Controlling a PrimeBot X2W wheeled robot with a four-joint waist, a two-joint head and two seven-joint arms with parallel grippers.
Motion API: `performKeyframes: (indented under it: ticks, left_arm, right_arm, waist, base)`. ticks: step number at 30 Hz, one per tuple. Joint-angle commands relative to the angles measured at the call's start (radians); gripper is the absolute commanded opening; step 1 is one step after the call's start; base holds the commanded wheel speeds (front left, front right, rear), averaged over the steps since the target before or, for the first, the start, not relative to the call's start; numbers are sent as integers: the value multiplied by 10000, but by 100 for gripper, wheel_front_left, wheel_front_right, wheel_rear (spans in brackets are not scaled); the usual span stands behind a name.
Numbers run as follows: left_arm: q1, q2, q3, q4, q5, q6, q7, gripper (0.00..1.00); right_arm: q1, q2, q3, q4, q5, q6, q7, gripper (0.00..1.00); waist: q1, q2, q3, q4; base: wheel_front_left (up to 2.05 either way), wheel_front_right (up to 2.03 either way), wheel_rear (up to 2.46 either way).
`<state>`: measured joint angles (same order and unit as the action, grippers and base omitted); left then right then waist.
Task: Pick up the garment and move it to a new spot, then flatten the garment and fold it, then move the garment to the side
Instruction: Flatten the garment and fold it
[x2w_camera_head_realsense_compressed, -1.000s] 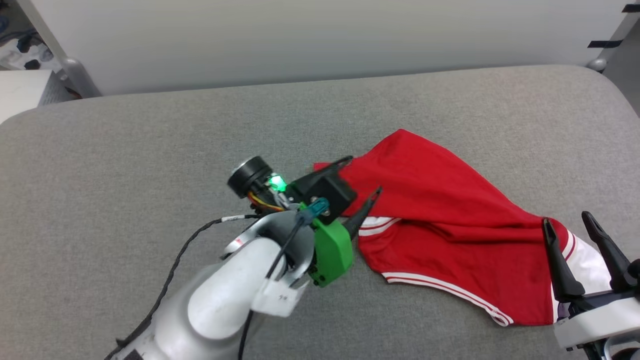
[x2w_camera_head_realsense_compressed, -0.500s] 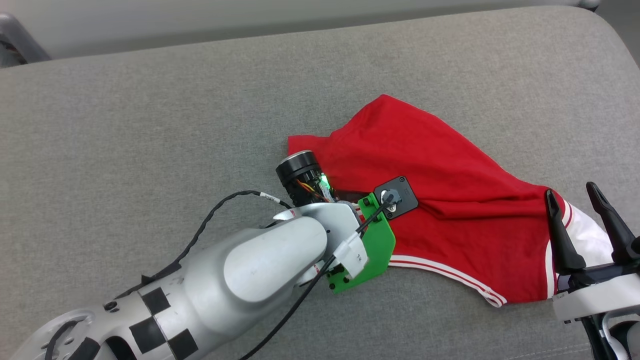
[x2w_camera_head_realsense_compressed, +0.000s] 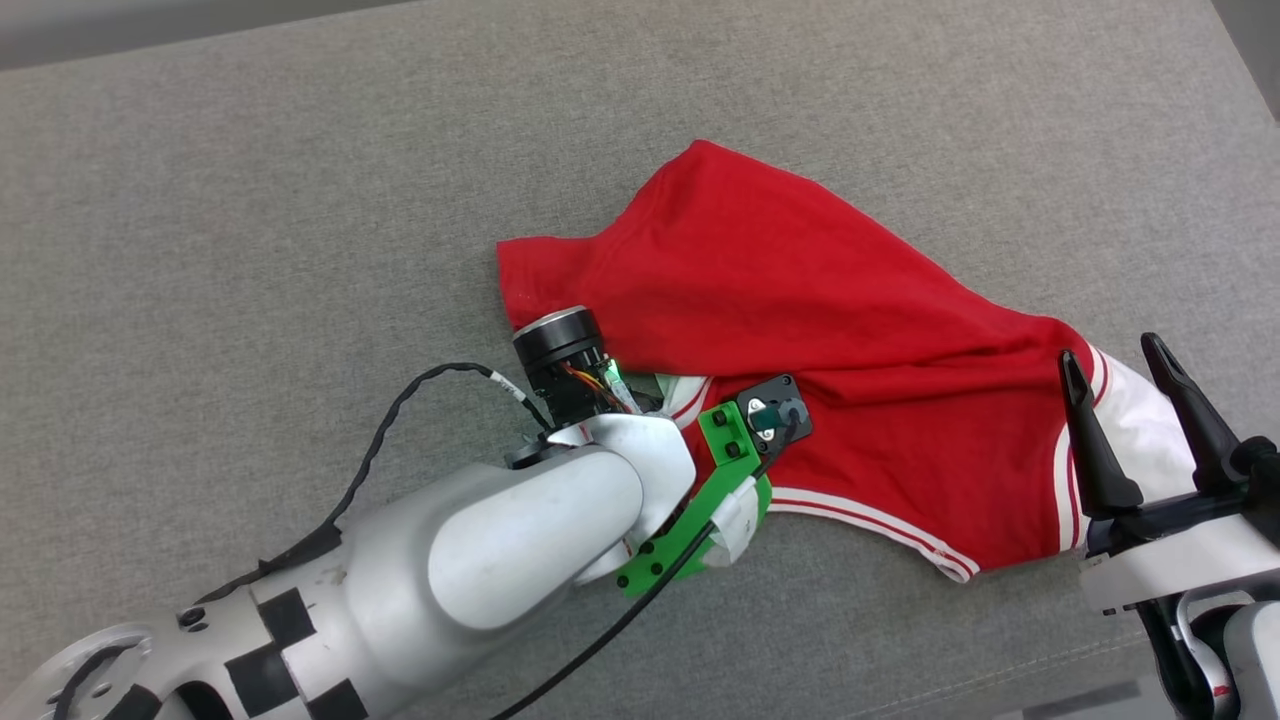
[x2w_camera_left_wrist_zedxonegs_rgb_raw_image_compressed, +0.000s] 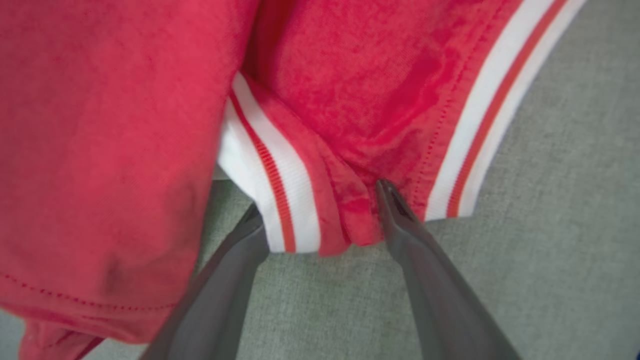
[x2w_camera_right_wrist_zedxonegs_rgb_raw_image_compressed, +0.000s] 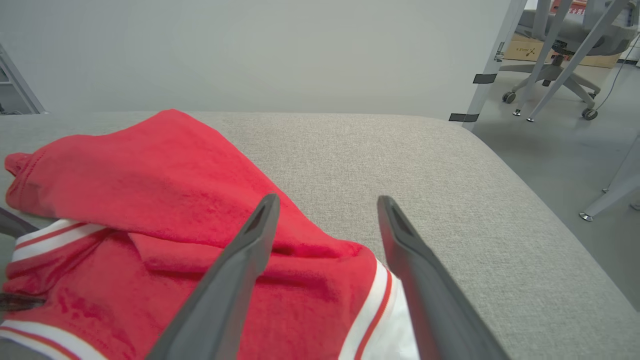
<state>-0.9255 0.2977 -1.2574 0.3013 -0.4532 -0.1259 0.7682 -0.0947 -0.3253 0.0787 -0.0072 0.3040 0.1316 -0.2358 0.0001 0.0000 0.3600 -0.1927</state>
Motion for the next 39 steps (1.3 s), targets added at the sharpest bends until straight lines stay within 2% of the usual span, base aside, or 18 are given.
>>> performKeyframes:
  ticks: [1, 4, 5, 7, 11, 15, 22, 25, 31, 39]
  left_arm:
    - [609, 272, -226, 36, 58, -47, 293, 100]
    - [723, 462, -227, -83, -56, -47, 349, 100]
    - [720, 498, -227, -85, -62, -47, 326, 47]
    - [672, 555, -227, 41, -92, -47, 199, 0]
    - [648, 506, -227, 350, -21, -48, -103, 0]
    - [498, 318, -228, 616, -63, -48, -1010, 0]
    - [-129, 128, 38, 1261, -645, -38, -4124, 0]
    - [-31, 275, 526, 1451, -821, 243, -5052, 0]
    - [690, 1271, 1538, 1084, -1433, 1075, -6163, 0]
    - [2398, 3314, 2759, 252, -2691, 2199, -6555, 0]
  right_arm:
    - [-229, -7, 49, 63, 76, -9, -116, 100]
    - [-338, -9, 101, 157, 100, -9, -159, 100]
    - [-369, -18, 109, 188, 108, -9, -172, 100]
    - [-416, -25, 126, 226, 103, -9, -189, 100]
    - [-467, -37, 171, 299, 82, -9, -211, 100]
    - [-389, -79, 127, 387, 83, -9, -227, 100]
    - [84, -59, -55, 339, -7, -9, -230, 100]
    - [238, -68, -78, 292, -18, -9, -184, 100]
    - [544, -71, -193, 276, -9, -9, -78, 100]
    - [789, -44, -206, 259, -8, -9, -21, 100]
  waist:
    - [-1, 0, 223, -222]
    - [-1, 0, 279, -279]
    - [-1, 0, 292, -283]
    - [-1, 0, 299, -279]
    - [-1, 0, 236, -233]
    - [-1, 0, 9, -45]
    - [-1, 0, -734, 636]
    - [-1, 0, -1025, 907]
    - [-1, 0, -1499, 1411]
    - [-1, 0, -1701, 1684]
  base:
    - [0, 0, 0]
    - [0, 0, 0]
    - [0, 0, 0]
    - [0, 0, 0]
    - [0, 0, 0]
    - [0, 0, 0]
    - [0, 0, 0]
    - [0, 0, 0]
    - [0, 0, 0]
    - [0, 0, 0]
